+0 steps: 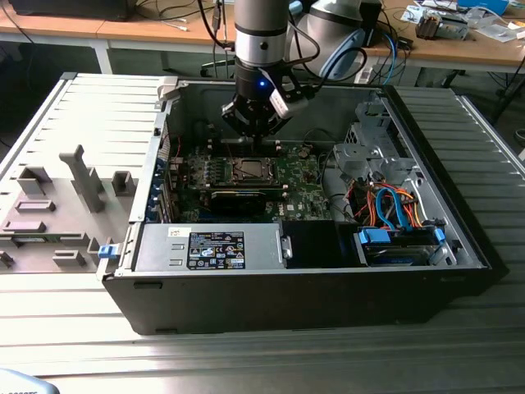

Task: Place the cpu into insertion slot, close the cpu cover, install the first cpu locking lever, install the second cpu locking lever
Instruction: 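Install the first cpu locking lever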

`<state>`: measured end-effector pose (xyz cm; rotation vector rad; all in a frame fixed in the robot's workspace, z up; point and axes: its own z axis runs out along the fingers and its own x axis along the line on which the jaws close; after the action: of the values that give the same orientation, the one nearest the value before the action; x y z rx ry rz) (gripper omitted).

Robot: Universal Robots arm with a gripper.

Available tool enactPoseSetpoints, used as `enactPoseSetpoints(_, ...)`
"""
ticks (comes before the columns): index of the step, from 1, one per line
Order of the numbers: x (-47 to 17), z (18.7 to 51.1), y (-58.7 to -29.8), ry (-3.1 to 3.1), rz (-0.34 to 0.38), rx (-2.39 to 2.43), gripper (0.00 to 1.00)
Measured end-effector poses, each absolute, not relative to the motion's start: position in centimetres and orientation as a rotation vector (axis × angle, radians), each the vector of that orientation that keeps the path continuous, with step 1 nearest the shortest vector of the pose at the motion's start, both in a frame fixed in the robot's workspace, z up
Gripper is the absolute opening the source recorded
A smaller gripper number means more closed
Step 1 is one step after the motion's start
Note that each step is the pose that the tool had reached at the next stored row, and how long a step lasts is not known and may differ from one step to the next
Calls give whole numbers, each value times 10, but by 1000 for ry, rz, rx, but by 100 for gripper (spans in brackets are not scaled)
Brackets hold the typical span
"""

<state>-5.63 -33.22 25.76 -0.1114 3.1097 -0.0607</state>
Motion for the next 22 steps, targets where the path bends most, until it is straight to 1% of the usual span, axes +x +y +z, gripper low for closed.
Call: enactPoseSetpoints(22, -63, 258, -332, 3110, -61, -111, 11)
